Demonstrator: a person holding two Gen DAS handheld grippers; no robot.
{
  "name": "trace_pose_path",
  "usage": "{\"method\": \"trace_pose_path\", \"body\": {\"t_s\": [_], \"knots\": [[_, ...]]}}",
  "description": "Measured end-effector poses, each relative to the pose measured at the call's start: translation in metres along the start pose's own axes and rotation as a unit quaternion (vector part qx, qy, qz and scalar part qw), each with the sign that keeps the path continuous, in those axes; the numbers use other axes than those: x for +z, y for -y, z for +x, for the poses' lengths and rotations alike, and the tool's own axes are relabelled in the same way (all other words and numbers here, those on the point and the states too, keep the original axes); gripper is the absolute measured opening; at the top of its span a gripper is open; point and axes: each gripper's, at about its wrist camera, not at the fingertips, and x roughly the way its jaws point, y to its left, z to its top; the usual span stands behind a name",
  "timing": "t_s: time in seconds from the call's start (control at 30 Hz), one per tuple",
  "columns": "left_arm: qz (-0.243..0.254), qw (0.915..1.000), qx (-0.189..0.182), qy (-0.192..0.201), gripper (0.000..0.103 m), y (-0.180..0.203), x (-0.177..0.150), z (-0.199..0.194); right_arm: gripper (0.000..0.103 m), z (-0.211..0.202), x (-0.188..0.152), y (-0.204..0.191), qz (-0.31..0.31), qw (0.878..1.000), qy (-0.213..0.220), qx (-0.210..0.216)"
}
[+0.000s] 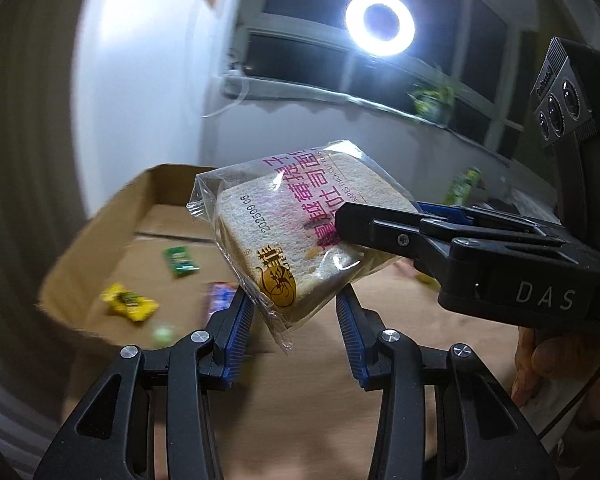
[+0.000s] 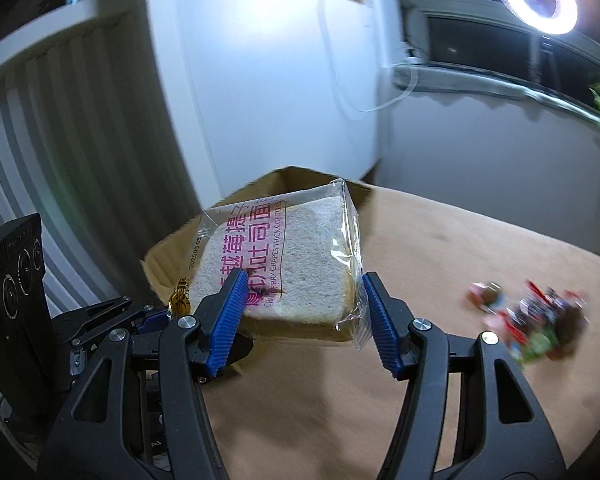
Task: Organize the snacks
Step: 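Lift the bread loaf with the right tool and lower it into the box, then move the right tool back to the remaining snack pile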
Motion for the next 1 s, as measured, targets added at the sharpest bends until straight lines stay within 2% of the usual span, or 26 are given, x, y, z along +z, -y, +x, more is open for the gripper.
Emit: {"method": "trace_pose_path", "body": {"t_s": [0.17, 0.23, 0.27, 0.3, 0.37, 0.53, 1.0], "knots": [[-0.030, 0.9990, 0.034, 0.002, 0.042, -0.036, 0.001, 0.000, 0.065, 0.039, 0.016, -0.018, -0.027, 1.000, -0.010, 0.013], [-0.044, 0.9962, 0.075, 0.004, 0.055, -0.050, 0.000, 0.001, 0.066, 0.045, 0.019, -0.020, -0.033, 0.999, -0.004, -0.006], [-0.053, 0.9941, 0.094, 0.011, 0.070, -0.056, -0.002, -0.002, 0.069, 0.043, 0.020, -0.020, -0.031, 0.999, 0.007, -0.008], [-0.062, 0.9921, 0.107, 0.019, 0.079, -0.061, -0.003, -0.006, 0.075, 0.041, 0.020, -0.019, -0.029, 0.999, 0.012, -0.004], [-0.087, 0.9877, 0.125, 0.034, 0.080, -0.075, -0.004, -0.015, 0.076, 0.038, 0.016, -0.016, -0.027, 1.000, 0.013, -0.008], [-0.107, 0.9852, 0.128, 0.041, 0.080, -0.087, -0.003, -0.029, 0.077, 0.032, 0.004, -0.005, -0.003, 1.000, 0.007, -0.008], [-0.070, 0.9897, 0.115, 0.048, 0.080, -0.057, 0.010, -0.033, 0.078, 0.004, -0.025, 0.001, 0.011, 1.000, 0.010, -0.001]]}}
